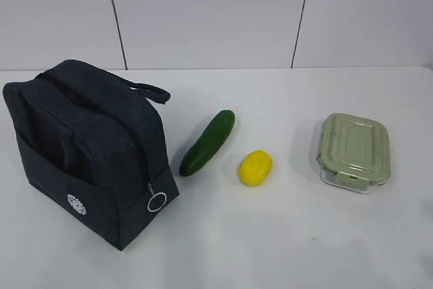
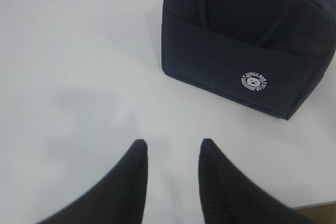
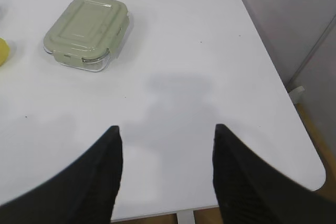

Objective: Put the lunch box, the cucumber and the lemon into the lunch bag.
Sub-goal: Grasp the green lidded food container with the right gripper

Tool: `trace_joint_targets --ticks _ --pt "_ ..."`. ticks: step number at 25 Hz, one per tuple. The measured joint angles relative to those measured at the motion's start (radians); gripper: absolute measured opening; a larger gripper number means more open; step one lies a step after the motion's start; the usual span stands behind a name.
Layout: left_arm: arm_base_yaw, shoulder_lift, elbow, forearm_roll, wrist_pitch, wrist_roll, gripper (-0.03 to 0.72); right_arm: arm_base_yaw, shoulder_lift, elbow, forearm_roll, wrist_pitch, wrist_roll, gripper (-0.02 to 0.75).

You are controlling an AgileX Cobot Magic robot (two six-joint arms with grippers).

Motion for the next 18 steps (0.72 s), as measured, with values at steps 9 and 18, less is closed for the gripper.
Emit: trace_joint_targets --ticks 9,18 --pt "0.0 0.0 0.0 0.0 0.0 0.0 0.241 0.0 0.0 0.0 0.0 0.0 0.0 0.422" --pt "0.0 0.0 0.0 0.0 0.0 0.0 0.241 0.0 0.0 0.0 0.0 0.0 0.0 0.422"
